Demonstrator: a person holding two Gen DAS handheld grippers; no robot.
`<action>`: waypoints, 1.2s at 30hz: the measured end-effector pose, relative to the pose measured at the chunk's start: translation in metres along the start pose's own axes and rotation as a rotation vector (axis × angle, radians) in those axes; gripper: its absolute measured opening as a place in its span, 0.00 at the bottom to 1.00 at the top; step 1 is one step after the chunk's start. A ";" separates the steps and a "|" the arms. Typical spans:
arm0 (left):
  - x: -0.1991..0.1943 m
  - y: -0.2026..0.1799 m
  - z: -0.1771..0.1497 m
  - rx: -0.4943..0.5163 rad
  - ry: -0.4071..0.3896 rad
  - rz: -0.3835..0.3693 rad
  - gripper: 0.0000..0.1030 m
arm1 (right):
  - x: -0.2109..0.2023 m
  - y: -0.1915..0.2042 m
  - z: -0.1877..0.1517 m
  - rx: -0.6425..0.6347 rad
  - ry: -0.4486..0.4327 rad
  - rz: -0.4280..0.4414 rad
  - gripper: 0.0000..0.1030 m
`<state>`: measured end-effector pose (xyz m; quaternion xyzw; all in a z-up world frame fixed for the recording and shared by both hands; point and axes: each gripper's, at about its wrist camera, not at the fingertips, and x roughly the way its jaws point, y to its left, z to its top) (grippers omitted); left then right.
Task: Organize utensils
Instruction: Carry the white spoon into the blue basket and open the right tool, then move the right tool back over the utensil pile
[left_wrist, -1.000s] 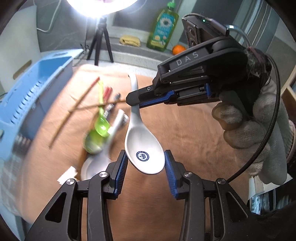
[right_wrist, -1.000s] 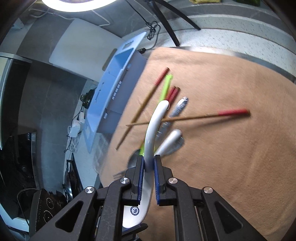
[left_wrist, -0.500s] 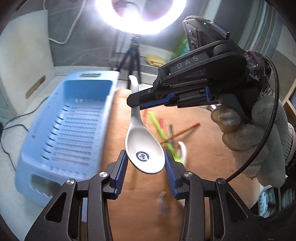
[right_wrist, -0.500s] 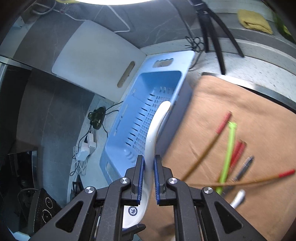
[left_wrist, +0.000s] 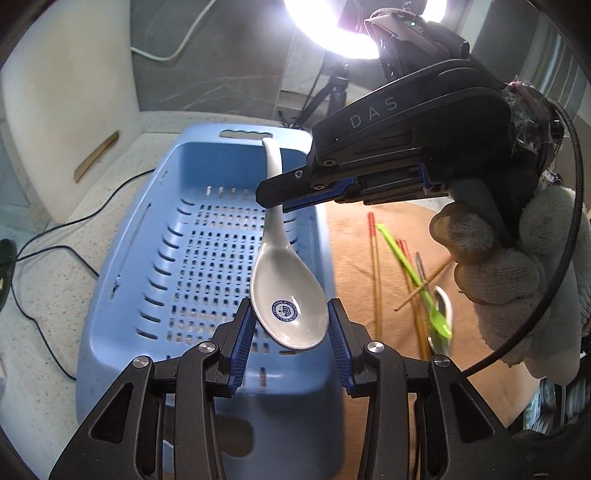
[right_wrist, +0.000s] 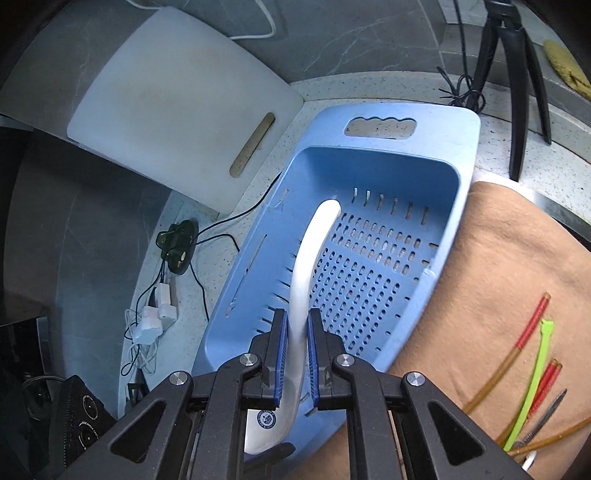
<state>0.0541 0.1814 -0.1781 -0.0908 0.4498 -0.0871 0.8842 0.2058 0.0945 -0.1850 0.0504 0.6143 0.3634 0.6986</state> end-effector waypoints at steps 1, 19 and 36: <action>0.002 0.002 0.000 -0.002 0.003 0.010 0.37 | 0.002 0.001 0.001 -0.007 0.002 -0.004 0.10; -0.040 -0.003 -0.006 -0.044 -0.081 0.100 0.36 | -0.067 0.009 -0.030 -0.180 -0.106 -0.073 0.36; -0.062 -0.097 -0.051 -0.001 -0.101 0.077 0.37 | -0.182 -0.054 -0.108 -0.198 -0.214 -0.174 0.48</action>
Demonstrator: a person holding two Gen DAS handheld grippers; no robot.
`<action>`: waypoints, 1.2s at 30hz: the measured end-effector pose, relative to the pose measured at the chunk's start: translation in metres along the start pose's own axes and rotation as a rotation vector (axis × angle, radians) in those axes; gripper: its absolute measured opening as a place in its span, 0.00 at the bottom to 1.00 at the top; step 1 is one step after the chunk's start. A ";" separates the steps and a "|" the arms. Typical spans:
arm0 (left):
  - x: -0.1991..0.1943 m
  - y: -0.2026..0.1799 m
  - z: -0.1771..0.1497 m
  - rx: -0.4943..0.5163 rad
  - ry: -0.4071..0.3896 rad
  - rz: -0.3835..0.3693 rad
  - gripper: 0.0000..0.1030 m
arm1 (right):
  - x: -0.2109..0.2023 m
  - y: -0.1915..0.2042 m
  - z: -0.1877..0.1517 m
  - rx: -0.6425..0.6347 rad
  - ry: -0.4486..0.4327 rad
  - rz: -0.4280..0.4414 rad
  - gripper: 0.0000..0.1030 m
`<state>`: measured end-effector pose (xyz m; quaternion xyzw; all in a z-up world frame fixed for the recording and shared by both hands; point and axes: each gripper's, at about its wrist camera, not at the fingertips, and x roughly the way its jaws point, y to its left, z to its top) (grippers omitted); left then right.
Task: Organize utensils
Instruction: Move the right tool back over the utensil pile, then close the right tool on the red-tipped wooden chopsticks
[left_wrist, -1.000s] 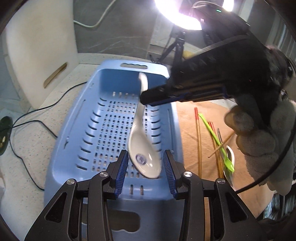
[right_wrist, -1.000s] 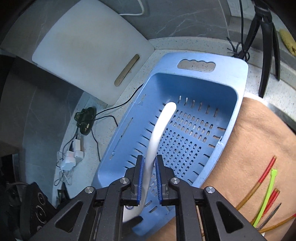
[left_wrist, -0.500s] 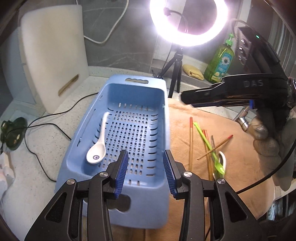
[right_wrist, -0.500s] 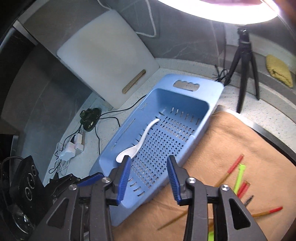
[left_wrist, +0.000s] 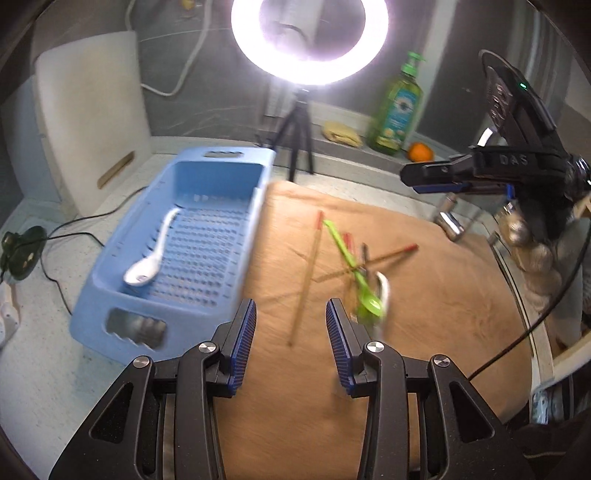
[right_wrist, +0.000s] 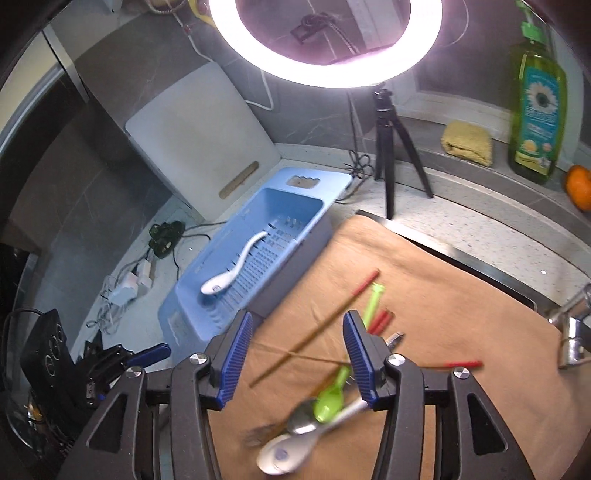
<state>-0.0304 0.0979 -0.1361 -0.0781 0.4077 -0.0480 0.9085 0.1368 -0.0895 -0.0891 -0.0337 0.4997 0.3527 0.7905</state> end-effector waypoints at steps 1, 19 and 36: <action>0.000 -0.007 -0.004 0.007 0.009 -0.008 0.39 | -0.001 -0.006 -0.006 0.006 0.012 -0.017 0.48; 0.019 -0.066 -0.049 0.057 0.115 -0.043 0.43 | 0.021 -0.058 -0.067 0.185 0.130 0.057 0.47; 0.022 -0.048 -0.039 0.051 0.132 -0.022 0.43 | 0.041 -0.083 -0.071 0.326 0.146 0.108 0.30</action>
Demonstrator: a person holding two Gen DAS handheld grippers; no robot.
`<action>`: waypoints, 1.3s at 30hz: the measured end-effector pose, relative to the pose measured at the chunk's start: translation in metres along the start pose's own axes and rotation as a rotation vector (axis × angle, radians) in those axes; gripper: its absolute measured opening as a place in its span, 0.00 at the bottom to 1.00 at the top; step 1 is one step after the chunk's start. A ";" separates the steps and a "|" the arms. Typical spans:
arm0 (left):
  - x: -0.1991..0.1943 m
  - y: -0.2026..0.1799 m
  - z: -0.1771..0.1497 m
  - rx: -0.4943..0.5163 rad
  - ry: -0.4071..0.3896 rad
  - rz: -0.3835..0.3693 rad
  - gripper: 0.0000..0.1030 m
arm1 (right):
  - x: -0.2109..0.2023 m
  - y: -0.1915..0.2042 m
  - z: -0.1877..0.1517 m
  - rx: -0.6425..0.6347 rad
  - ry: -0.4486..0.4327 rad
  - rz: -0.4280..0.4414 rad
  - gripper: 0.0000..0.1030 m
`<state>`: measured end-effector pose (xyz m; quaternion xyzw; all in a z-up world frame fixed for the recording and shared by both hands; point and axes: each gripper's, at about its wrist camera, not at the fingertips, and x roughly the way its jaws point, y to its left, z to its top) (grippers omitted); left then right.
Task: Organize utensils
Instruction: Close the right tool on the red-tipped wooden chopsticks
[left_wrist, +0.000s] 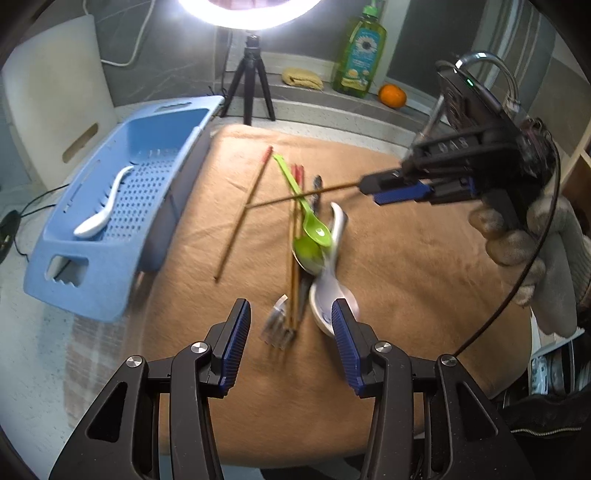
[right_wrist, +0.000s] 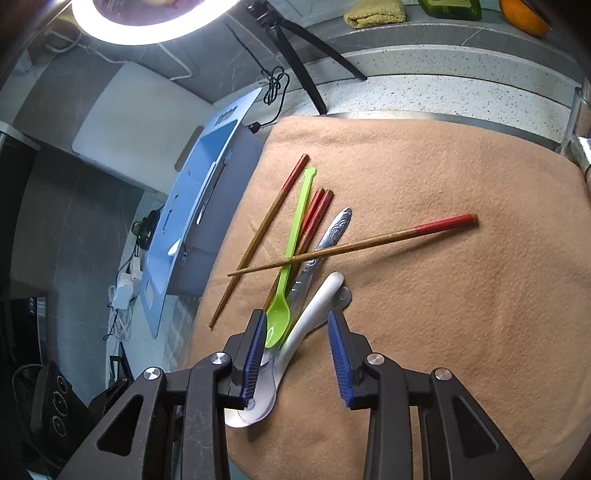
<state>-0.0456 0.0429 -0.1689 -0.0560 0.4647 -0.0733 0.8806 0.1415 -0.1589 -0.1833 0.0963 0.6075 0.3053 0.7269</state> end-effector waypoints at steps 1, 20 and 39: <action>0.000 0.002 0.004 -0.001 -0.004 -0.001 0.43 | -0.002 -0.002 0.001 0.012 -0.004 -0.002 0.30; 0.033 0.039 0.088 0.070 0.019 -0.038 0.42 | -0.008 -0.058 0.023 0.338 -0.119 -0.023 0.30; 0.102 0.039 0.131 0.157 0.169 -0.049 0.31 | 0.029 -0.071 0.043 0.519 -0.104 -0.086 0.30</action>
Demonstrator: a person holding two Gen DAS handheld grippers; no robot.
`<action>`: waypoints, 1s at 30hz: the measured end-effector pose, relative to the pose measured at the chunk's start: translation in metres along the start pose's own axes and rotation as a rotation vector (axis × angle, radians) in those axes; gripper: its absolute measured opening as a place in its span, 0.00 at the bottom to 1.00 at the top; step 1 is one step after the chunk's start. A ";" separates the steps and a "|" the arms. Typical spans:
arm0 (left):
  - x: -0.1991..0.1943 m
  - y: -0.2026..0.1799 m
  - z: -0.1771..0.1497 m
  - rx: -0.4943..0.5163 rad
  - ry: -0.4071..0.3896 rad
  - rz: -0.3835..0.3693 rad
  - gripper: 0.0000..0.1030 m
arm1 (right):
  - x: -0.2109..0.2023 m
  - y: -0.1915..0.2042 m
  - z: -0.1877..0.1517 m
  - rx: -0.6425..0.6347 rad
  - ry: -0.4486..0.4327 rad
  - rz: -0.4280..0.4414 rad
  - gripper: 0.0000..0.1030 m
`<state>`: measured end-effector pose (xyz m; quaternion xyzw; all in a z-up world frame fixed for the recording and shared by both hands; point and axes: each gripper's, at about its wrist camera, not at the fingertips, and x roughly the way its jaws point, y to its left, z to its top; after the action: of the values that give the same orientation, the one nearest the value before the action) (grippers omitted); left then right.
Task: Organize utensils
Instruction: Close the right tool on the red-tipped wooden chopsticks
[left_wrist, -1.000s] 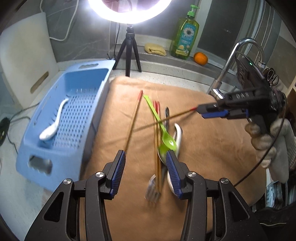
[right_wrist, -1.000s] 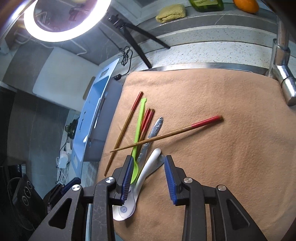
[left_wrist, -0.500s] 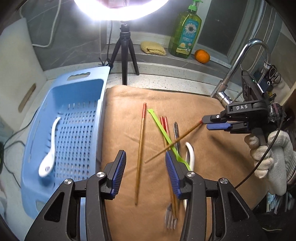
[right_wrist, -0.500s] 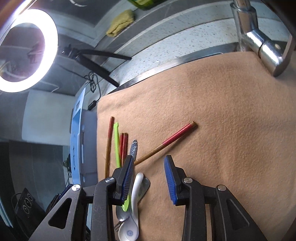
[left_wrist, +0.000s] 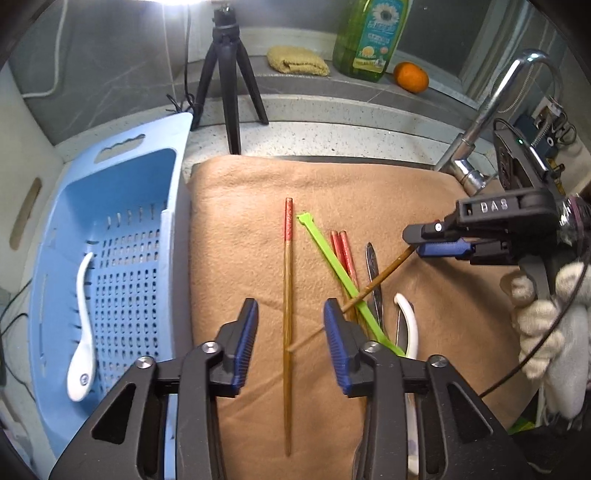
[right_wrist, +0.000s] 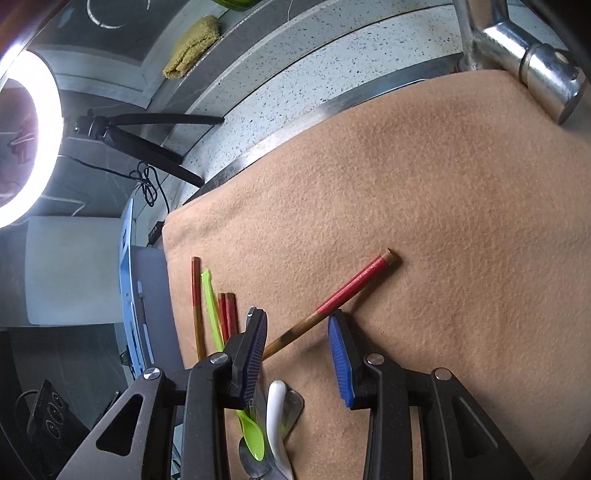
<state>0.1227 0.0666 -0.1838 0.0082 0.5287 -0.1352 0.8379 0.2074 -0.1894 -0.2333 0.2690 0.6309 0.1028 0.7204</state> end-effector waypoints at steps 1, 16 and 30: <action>0.003 0.000 0.003 -0.002 0.008 -0.003 0.31 | 0.000 0.001 0.000 -0.002 0.000 -0.009 0.30; 0.022 -0.004 0.020 0.062 0.069 0.013 0.31 | 0.008 0.010 0.005 0.047 0.031 -0.084 0.29; 0.053 -0.008 0.027 0.106 0.173 0.073 0.25 | 0.004 0.002 0.006 0.027 0.059 -0.078 0.16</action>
<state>0.1666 0.0433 -0.2179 0.0833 0.5906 -0.1312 0.7918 0.2143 -0.1876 -0.2352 0.2504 0.6633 0.0739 0.7013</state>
